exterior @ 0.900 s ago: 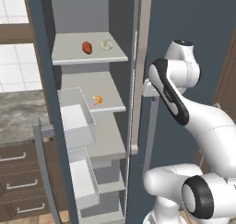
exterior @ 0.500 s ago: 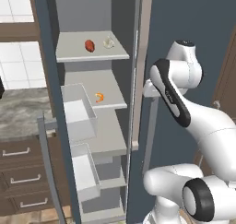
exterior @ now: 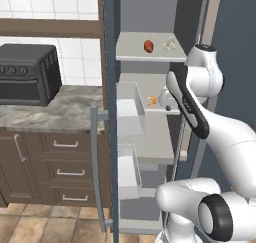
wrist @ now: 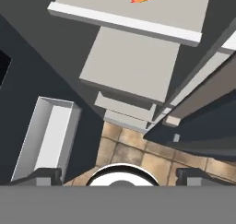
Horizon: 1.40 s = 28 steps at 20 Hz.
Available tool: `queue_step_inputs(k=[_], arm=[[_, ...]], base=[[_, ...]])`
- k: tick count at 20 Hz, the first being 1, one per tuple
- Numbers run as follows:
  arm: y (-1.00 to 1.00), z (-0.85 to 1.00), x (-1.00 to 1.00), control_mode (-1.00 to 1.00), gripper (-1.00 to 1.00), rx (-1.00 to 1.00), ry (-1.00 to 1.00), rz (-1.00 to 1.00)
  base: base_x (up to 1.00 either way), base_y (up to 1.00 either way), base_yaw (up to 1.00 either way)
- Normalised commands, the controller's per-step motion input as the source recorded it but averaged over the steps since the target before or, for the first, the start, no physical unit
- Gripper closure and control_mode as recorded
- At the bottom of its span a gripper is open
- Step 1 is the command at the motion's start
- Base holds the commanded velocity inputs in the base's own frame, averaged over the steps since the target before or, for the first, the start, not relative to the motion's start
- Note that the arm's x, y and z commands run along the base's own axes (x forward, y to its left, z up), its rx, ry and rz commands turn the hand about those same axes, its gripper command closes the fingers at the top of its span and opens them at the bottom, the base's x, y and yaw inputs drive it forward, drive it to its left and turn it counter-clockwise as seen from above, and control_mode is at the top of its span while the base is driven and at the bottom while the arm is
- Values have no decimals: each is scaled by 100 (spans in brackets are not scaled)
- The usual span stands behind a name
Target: Take the shrimps from the second highest rack and move them to the highest rack where the sweet potato and garlic are located, to maximize freezer space. Close the freezer door after rearranging.
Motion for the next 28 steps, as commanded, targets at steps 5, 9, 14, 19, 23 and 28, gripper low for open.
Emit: queue_step_inputs(k=[5, 9, 14, 19, 23, 28], arm=[[0, 0, 0, 100, -100, 0, 0, 0], [0, 0, 0, 100, -100, 0, 0, 0], [0, 0, 0, 100, -100, 0, 0, 0], [0, 0, 0, 100, -100, 0, 0, 0], [0, 0, 0, 100, -100, 0, 0, 0], [0, 0, 0, 100, -100, 0, 0, 0]], base=[[1, 24, 16], [12, 21, 6], [13, 29, 9], [-4, -25, 5], [-2, -53, 8], [23, -30, 14]])
